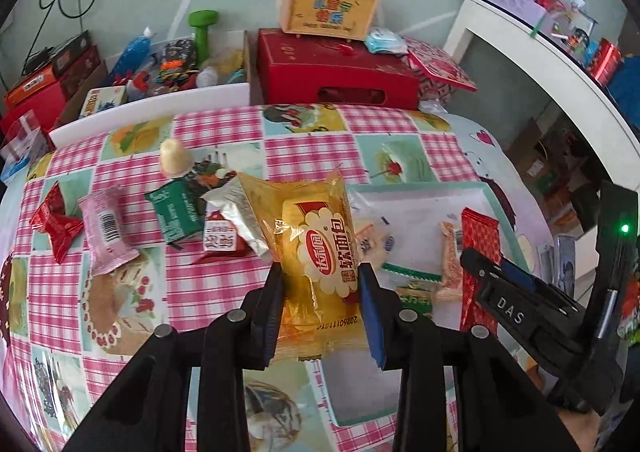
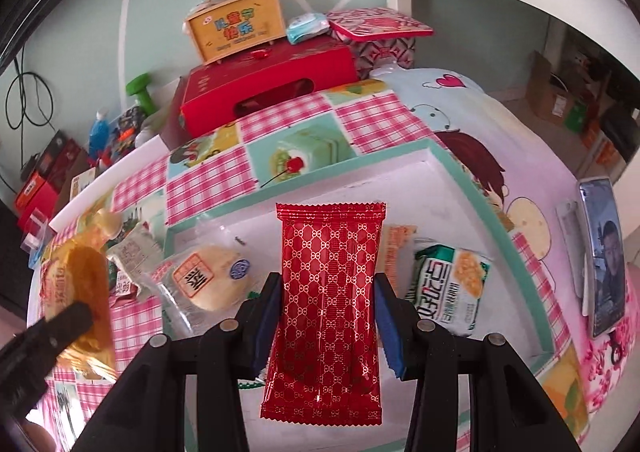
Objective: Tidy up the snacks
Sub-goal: 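Carry the red packet in right tool and yellow packet in left tool to the tray, then open left tool over the tray while right tool releases the red packet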
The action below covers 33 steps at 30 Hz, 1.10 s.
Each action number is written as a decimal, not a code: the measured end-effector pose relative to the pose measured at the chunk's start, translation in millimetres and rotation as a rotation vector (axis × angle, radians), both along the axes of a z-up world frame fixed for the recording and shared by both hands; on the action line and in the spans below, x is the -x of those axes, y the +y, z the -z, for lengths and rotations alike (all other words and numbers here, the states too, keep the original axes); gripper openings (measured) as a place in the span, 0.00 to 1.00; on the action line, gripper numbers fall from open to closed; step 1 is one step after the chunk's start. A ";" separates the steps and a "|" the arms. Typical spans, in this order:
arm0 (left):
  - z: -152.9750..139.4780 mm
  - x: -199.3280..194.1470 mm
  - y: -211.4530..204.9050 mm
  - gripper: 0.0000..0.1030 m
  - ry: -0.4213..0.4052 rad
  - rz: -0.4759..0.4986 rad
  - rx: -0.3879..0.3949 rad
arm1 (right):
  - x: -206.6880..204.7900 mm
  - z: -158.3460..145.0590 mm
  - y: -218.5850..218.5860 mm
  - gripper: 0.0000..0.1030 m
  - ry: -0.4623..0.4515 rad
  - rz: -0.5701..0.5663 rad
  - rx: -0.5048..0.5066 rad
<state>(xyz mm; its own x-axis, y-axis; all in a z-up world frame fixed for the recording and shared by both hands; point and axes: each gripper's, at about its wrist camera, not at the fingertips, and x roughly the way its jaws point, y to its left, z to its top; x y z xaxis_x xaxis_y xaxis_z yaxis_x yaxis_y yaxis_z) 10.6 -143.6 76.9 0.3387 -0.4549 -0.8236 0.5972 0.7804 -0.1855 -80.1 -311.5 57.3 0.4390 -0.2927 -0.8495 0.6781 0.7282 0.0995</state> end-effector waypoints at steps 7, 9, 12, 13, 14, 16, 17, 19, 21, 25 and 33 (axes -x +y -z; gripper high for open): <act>17.3 23.1 -29.4 0.36 0.017 0.086 -0.055 | -1.2 0.9 0.7 0.46 0.004 -0.017 -0.002; 24.7 24.7 -33.3 0.36 0.034 0.091 -0.076 | -3.3 3.2 2.7 0.46 0.015 -0.028 -0.007; 35.5 23.7 -35.2 0.36 0.060 0.086 -0.104 | -6.9 10.0 3.2 0.46 0.030 -0.044 -0.038; 38.8 23.0 -35.5 0.36 0.070 0.085 -0.110 | -7.8 12.7 3.4 0.46 0.038 -0.046 -0.047; 41.7 22.2 -35.8 0.36 0.079 0.086 -0.113 | -8.5 15.1 3.4 0.46 0.050 -0.045 -0.050; 46.5 21.0 -35.9 0.36 0.097 0.087 -0.120 | -9.4 18.2 3.6 0.47 0.066 -0.045 -0.050; 48.4 20.8 -36.3 0.36 0.103 0.089 -0.123 | -9.7 19.3 3.5 0.47 0.070 -0.046 -0.053; 51.8 20.3 -37.2 0.38 0.119 0.090 -0.126 | -10.5 21.1 4.2 0.48 0.081 -0.047 -0.052; 53.8 20.0 -37.0 0.54 0.131 0.084 -0.129 | -10.8 21.8 4.2 0.51 0.088 -0.044 -0.050; 50.7 19.5 -35.8 0.62 0.126 0.076 -0.123 | -10.1 21.4 2.3 0.59 0.091 -0.031 -0.054; 44.7 11.1 -26.5 0.73 0.115 0.030 -0.133 | -9.5 23.9 -2.7 0.84 0.113 -0.003 -0.060</act>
<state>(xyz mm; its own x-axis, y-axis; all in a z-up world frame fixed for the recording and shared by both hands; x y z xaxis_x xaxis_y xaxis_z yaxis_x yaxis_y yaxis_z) -0.5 -170.1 32.2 0.2263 -0.3475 -0.9100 0.6016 0.7846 -0.1500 -70.7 -314.2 33.4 0.3407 -0.2391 -0.9093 0.6854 0.7252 0.0661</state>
